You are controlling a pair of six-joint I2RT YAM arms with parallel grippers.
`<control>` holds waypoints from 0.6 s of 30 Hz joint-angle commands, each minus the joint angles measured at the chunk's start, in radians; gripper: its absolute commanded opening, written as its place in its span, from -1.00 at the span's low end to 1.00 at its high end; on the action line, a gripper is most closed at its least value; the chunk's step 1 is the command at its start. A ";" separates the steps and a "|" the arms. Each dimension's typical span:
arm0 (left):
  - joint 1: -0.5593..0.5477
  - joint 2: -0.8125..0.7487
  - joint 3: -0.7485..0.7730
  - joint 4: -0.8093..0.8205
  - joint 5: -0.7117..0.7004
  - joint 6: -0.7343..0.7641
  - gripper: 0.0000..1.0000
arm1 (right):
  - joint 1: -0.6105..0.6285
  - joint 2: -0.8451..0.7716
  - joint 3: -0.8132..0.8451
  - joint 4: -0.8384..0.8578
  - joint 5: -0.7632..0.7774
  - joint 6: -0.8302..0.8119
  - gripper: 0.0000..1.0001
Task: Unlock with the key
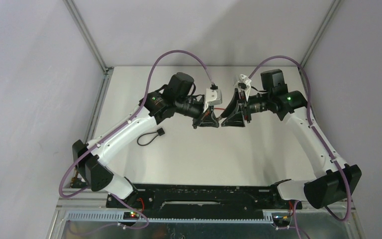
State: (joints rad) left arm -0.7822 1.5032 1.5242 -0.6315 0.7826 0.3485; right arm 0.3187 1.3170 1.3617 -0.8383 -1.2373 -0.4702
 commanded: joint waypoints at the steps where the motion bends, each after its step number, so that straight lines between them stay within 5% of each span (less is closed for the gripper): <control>1: 0.004 -0.016 -0.019 0.002 0.043 0.011 -1.00 | 0.013 -0.020 0.004 0.080 -0.015 0.045 -0.07; 9: 0.003 -0.009 -0.025 -0.005 0.043 0.011 -1.00 | 0.038 -0.039 0.005 0.146 0.022 0.100 -0.19; 14: 0.003 -0.007 -0.025 -0.007 0.038 0.012 -1.00 | 0.055 -0.035 0.005 0.119 0.048 0.079 -0.85; 18: 0.002 -0.010 -0.023 -0.010 0.034 0.018 -1.00 | 0.056 -0.037 0.005 0.101 0.093 0.063 -1.00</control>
State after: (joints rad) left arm -0.7822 1.5040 1.5173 -0.6529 0.7979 0.3485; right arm 0.3676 1.3067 1.3617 -0.7368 -1.1915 -0.3939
